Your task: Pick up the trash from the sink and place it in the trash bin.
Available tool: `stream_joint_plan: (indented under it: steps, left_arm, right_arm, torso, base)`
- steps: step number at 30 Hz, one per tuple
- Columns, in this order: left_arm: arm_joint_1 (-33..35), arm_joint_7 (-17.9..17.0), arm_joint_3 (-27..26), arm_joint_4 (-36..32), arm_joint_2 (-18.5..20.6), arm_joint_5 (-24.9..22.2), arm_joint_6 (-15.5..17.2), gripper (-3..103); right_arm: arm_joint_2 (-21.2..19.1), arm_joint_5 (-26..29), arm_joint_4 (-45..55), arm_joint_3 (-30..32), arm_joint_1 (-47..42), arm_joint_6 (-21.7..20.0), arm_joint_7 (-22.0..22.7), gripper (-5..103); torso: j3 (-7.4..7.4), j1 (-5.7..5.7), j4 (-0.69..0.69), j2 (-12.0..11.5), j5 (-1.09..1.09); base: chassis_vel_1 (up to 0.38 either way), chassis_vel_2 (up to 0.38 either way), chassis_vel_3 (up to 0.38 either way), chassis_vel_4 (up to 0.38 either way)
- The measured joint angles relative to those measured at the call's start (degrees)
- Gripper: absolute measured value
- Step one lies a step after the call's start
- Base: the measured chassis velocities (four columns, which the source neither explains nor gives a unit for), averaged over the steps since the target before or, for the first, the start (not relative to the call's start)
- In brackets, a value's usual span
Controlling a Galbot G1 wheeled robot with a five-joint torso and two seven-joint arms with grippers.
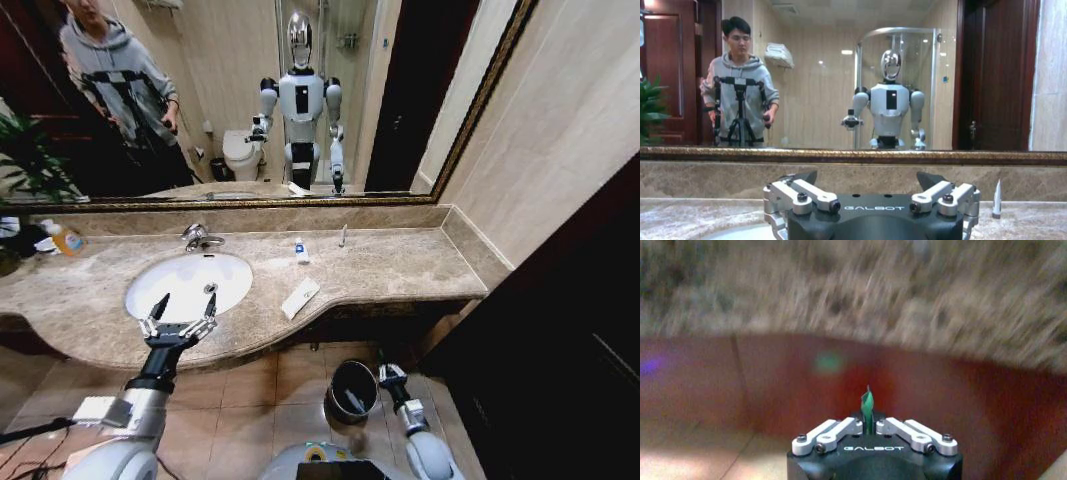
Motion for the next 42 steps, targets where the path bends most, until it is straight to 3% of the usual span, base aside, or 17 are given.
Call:
stream_joint_plan:
  steps: [14, 18, 24, 25, 28, 33, 36, 38, 42]
  left_arm:
    - [0.00, 0.00, 0.00, 0.00, 0.00, 0.00, 0.00, 100]
    - [0.00, 0.00, 0.00, 0.00, 0.00, 0.00, 0.00, 100]
    - [0.00, 0.00, 0.00, 0.00, 0.00, 0.00, 0.00, 100]
    - [0.00, 0.00, 0.00, 0.00, 0.00, 0.00, 0.00, 100]
    - [0.00, 0.00, 0.00, 0.00, 0.00, 0.00, 0.00, 100]
    - [0.00, 0.00, 0.00, 0.00, 0.00, 0.00, 0.00, 100]
    - [0.00, 0.00, 0.00, 0.00, 0.00, 0.00, 0.00, 100]
    - [0.00, 0.00, 0.00, 0.00, 0.00, 0.00, 0.00, 100]
    - [0.00, 0.00, 0.00, 0.00, 0.00, 0.00, 0.00, 100]
  right_arm:
    - [5.61, -6.17, -25.33, -0.54, 12.47, -0.51, -3.14, 5]
    - [6.63, -6.66, -27.84, 0.06, 14.07, -0.51, -3.16, 3]
    - [7.29, -7.30, -30.31, 0.30, 15.41, -0.68, -3.18, 27]
    - [7.33, -7.31, -30.49, 0.35, 15.51, -0.66, -3.18, 27]
    - [7.41, -7.44, -31.72, 0.63, 15.80, -0.24, -3.16, 43]
    - [7.24, -7.43, -31.89, 0.71, 15.30, 0.37, -3.16, 54]
    - [7.24, -7.28, -31.25, 0.73, 14.28, 0.77, -3.07, 71]
    - [7.25, -7.26, -31.07, 0.74, 14.10, 0.82, -3.06, 71]
    - [7.35, -7.17, -29.93, 0.74, 12.99, 1.02, -3.00, 92]
  torso:
    - [0.00, 0.00, 0.00, 0.00, -0.01]
    - [0.00, 0.00, 0.00, 0.00, 0.00]
    - [0.00, 0.00, 0.00, 0.00, 0.00]
    - [0.00, 0.00, 0.00, 0.00, 0.00]
    - [0.00, 0.00, 0.00, 0.00, -0.01]
    - [0.00, 0.00, 0.00, 0.00, -0.01]
    - [0.00, 0.00, 0.00, 0.00, -0.01]
    - [0.00, 0.00, 0.00, 0.00, -0.01]
    - [0.00, 0.00, 0.00, 0.00, -0.01]
  base:
    - [0.000, 0.000, 0.000, 0.000]
    - [0.000, 0.000, 0.000, 0.000]
    - [0.000, 0.000, 0.000, 0.000]
    - [0.000, 0.000, 0.000, 0.000]
    - [0.000, 0.000, 0.000, 0.000]
    - [0.000, 0.000, 0.000, 0.000]
    - [0.000, 0.000, 0.000, 0.000]
    - [0.000, 0.000, 0.000, 0.000]
    - [0.000, 0.000, 0.000, 0.000]
